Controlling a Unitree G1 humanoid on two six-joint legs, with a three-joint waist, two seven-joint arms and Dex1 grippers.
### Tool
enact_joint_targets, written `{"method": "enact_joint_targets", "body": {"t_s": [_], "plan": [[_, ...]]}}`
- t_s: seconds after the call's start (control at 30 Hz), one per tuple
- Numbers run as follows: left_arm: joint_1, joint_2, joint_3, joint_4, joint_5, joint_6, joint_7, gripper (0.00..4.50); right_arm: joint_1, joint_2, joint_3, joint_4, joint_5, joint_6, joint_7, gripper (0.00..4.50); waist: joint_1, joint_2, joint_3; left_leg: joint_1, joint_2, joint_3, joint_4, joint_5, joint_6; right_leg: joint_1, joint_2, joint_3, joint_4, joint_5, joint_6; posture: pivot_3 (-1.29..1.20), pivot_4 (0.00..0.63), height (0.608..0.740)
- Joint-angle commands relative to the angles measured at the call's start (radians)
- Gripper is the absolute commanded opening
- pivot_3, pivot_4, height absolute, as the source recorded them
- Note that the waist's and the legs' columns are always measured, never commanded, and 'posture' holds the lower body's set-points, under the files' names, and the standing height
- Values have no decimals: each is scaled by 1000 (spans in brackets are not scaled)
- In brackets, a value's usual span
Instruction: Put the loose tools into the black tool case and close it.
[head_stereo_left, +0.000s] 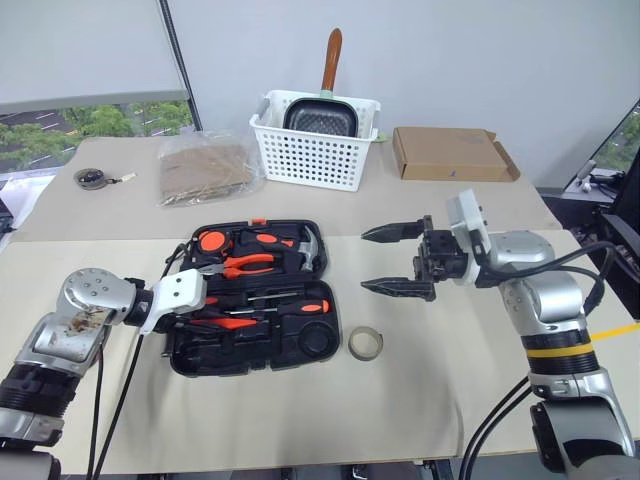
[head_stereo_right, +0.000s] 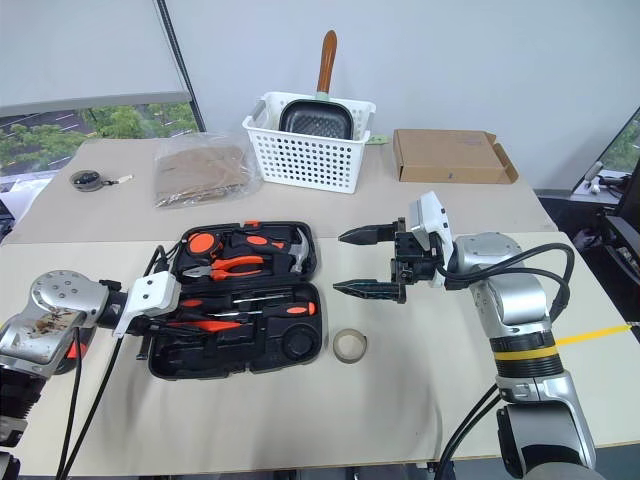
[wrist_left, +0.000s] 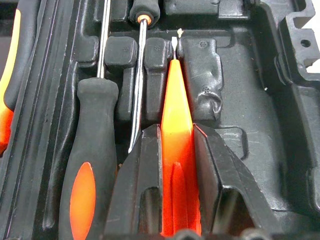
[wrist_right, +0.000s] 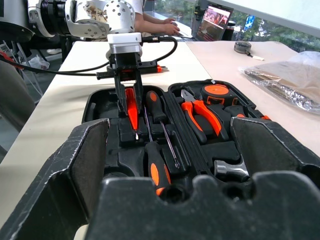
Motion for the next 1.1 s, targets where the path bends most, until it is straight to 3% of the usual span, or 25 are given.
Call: {"method": "enact_joint_targets", "body": {"t_s": [0.03,0.1,0.3,0.6,0.7,0.93,1.1], "plan": [[-4,4,11,-13,7,9,21,461,-8,-2,-17,-26,19,-16,0,4500,0,0,0,0,0,0,0,0,0,0,0,0,0,0,0,0,150,700],[-8,-3,19,-14,1,12,29,1461,-4,-3,-17,-28,20,-17,2,4500,0,0,0,0,0,0,0,0,0,0,0,0,0,0,0,0,150,700],[-14,5,106,-56,-94,76,39,3553,0,-2,-16,-21,19,-21,8,4500,6,0,0,-1,0,-1,1,0,0,0,0,0,0,0,0,0,150,700],[77,25,323,-220,-298,280,101,3553,10,4,-15,-12,13,-35,11,4500,0,0,0,-1,0,-1,1,1,0,0,0,0,-1,0,0,0,150,700],[128,-12,346,-274,-295,312,191,2947,4,11,-11,-3,10,-42,12,4500,0,0,0,-1,0,-1,1,1,-1,0,0,0,-1,0,0,0,150,700],[215,-127,284,-315,-245,297,340,163,-4,20,-2,11,8,-51,17,4500,5,0,0,0,0,-2,1,1,-1,2,0,0,0,0,0,0,150,700],[242,-169,227,-272,-164,253,398,75,-10,20,-2,8,9,-48,16,4500,5,0,0,0,0,-3,1,1,-1,2,0,-1,0,1,-2,0,150,700]]}}
